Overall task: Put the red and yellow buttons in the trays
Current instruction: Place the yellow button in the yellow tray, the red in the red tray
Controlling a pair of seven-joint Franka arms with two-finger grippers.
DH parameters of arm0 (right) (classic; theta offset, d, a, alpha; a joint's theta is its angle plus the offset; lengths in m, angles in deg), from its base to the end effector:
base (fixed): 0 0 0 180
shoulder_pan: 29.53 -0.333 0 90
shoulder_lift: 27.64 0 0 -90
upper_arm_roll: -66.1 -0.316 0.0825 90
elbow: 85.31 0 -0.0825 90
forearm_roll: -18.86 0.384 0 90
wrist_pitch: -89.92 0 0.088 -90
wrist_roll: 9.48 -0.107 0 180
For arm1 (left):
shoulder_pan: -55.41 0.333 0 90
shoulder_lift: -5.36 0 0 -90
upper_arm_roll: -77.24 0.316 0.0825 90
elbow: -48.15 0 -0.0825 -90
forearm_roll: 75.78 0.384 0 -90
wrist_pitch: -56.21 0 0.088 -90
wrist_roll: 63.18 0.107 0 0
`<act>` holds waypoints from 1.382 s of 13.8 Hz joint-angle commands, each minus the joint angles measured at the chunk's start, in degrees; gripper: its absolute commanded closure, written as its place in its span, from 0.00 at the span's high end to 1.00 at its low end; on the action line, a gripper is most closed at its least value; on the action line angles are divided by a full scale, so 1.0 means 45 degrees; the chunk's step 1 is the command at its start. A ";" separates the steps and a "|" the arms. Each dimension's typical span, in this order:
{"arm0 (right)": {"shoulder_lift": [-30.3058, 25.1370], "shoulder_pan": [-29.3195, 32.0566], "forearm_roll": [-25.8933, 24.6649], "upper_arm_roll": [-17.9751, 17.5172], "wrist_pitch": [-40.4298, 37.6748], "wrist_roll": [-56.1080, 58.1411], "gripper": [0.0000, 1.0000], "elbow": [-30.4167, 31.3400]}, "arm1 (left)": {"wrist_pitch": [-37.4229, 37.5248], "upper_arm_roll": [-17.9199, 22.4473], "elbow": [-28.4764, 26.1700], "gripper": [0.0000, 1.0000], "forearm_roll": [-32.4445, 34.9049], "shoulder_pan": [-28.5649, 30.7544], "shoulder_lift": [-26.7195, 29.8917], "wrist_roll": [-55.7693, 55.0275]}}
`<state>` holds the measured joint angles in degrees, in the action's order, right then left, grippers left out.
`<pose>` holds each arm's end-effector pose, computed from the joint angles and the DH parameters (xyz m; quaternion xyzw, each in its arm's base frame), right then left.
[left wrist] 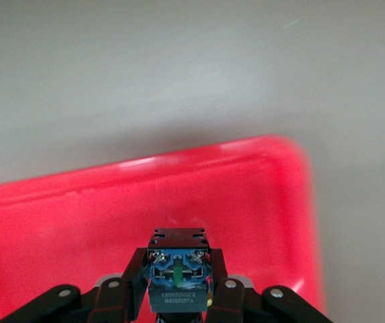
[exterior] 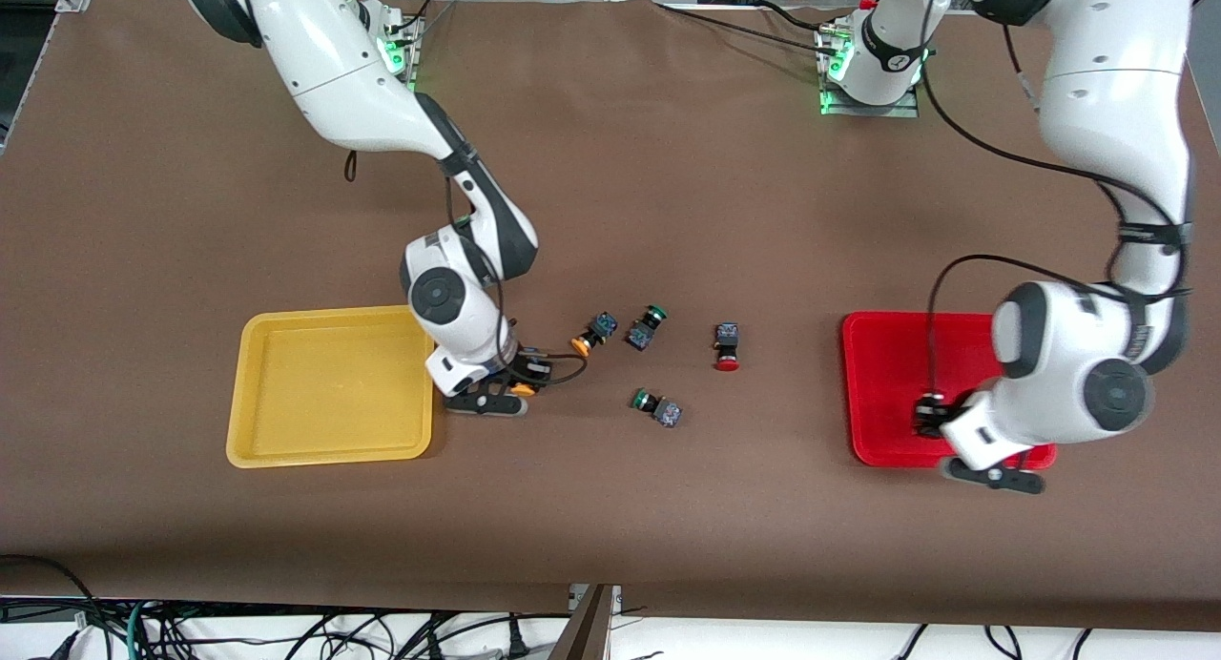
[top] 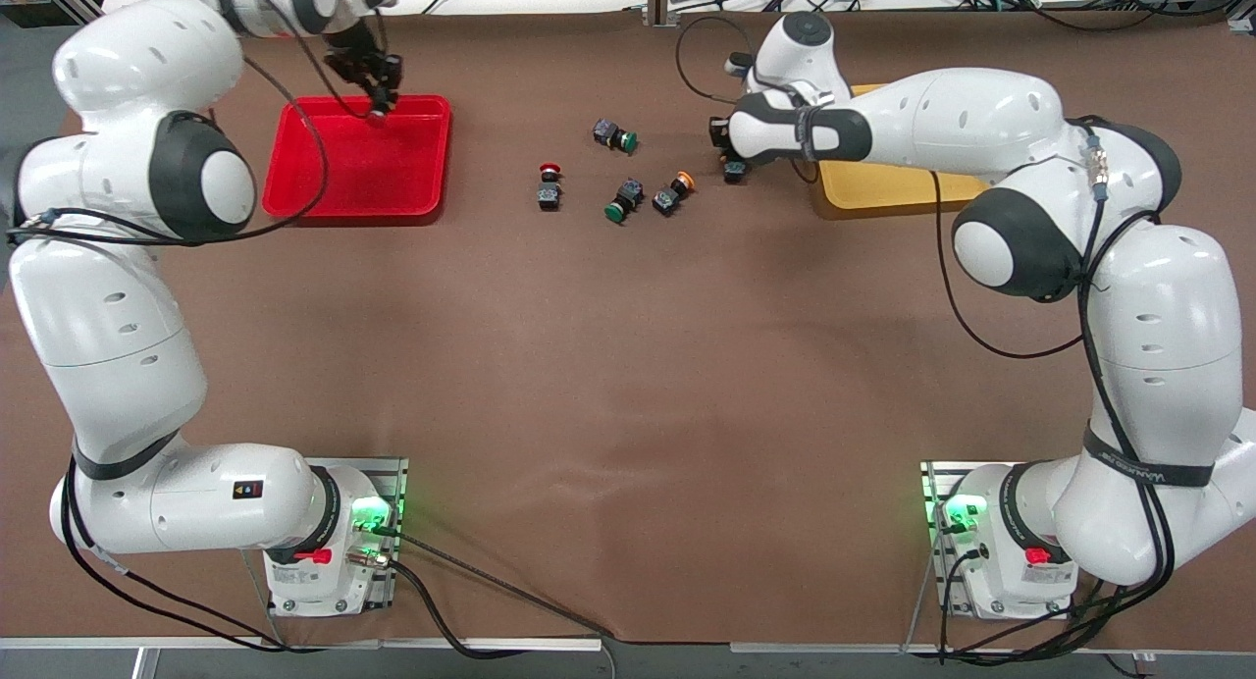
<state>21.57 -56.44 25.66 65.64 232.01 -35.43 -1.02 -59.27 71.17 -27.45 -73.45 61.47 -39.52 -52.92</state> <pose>0.6503 0.3349 0.1798 -0.9957 0.0332 -0.0476 0.0717 0.7325 0.0195 0.2629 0.9953 -0.0852 -0.0396 0.0236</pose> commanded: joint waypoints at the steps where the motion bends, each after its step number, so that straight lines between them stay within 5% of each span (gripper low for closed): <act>1: -0.0912 0.1325 0.0071 -0.0112 -0.1530 0.2805 0.07 0.0136 | 0.0038 -0.0212 -0.1223 0.00 0.0186 0.0701 0.0616 0.0395; 7: -0.1385 0.3768 0.0013 0.0102 -0.3314 0.8511 0.10 -0.0041 | -0.1442 -0.0290 -0.3488 0.00 0.0166 0.2225 0.1514 0.0395; 8: -0.1268 0.4139 0.0013 0.0123 -0.3314 0.8965 0.18 0.0115 | -0.1853 -0.0310 -0.3918 0.00 0.0166 0.2382 0.1651 0.0434; 10: -0.0956 0.4746 0.0187 0.0123 -0.3138 0.9009 0.70 0.0370 | -0.2750 -0.0310 -0.4544 0.00 0.0166 0.2500 0.1671 0.0454; 12: -0.1012 0.4690 0.0344 0.0085 -0.3293 0.8601 0.84 0.0254 | -0.3223 -0.0310 -0.4859 0.00 0.0166 0.2559 0.1633 0.0454; 13: -0.1110 0.4631 0.0712 0.0026 -0.3352 0.7883 0.89 0.0176 | -0.3147 -0.0310 -0.4860 0.29 0.0166 0.2559 0.1632 0.0454; 14: -0.1130 0.4534 0.0909 -0.0032 -0.3778 0.7083 0.89 -0.0077 | -0.3049 -0.0349 -0.4744 0.81 0.0166 0.2482 0.1690 0.0454; 15: -0.1188 0.4243 0.0931 -0.0033 -0.4517 0.6399 0.89 -0.0601 | -0.3029 -0.0465 -0.4588 1.00 0.0166 0.2404 0.1807 0.0280; 19: -0.1131 0.2701 0.0931 -0.0052 -0.5209 0.2613 0.89 -0.1641 | -0.1801 -0.2103 -0.3377 1.00 0.0068 0.2112 0.1965 -0.0868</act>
<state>16.28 -41.18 29.06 65.15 209.79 -16.31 -6.86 -70.89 64.61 -44.69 -73.47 71.95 -31.76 -53.29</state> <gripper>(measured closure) 0.110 0.145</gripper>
